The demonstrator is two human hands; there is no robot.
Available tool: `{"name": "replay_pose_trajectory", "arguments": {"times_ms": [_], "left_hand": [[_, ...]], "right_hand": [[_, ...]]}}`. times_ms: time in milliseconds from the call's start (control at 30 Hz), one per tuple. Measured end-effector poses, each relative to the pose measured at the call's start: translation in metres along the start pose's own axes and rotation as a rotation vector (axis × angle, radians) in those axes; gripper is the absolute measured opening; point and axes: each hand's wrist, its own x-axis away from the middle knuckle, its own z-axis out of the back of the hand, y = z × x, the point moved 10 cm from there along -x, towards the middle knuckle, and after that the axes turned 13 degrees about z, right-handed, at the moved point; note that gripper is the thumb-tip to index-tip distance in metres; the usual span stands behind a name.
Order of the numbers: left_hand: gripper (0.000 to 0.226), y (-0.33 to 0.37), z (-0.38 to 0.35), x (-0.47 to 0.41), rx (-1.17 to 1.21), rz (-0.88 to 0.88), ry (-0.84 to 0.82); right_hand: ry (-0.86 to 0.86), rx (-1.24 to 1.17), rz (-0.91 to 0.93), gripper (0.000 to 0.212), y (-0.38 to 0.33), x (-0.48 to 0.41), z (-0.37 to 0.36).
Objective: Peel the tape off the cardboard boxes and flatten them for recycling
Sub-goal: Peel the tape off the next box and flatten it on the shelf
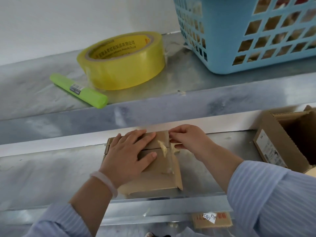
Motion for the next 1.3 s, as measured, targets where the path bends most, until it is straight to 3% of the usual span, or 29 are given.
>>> {"name": "replay_pose_trajectory", "arguments": {"times_ms": [200, 300, 400, 533, 667, 967, 1167, 1300], "left_hand": [[0.072, -0.007, 0.000, -0.011, 0.041, 0.084, 0.020], [0.072, -0.006, 0.000, -0.015, 0.045, 0.116, 0.040], [0.071, -0.005, -0.001, -0.020, 0.042, 0.131, 0.042], [0.072, -0.004, -0.004, -0.022, 0.031, 0.127, 0.041], [0.071, -0.005, -0.004, -0.022, 0.031, 0.130, 0.052], [0.070, -0.005, -0.004, -0.021, 0.029, 0.115, 0.054], [0.072, -0.004, -0.005, -0.018, 0.044, 0.111, 0.049], [0.072, -0.004, -0.005, -0.017, 0.032, 0.106, 0.050]], "right_hand": [[-0.085, -0.035, -0.099, 0.017, 0.018, 0.046, -0.004], [-0.098, 0.040, -0.088, 0.012, 0.020, 0.067, 0.002], [-0.054, 0.207, -0.043, 0.010, 0.016, 0.074, 0.009], [0.082, 0.263, -0.008, 0.005, 0.011, 0.074, 0.016], [0.111, 0.320, 0.024, 0.010, 0.007, 0.074, 0.015], [-0.049, 0.396, 0.032, 0.015, 0.006, 0.072, -0.002], [-0.100, 0.206, -0.067, 0.022, 0.014, 0.078, -0.011], [-0.102, -0.343, -0.210, 0.028, 0.022, 0.087, -0.026]]}}
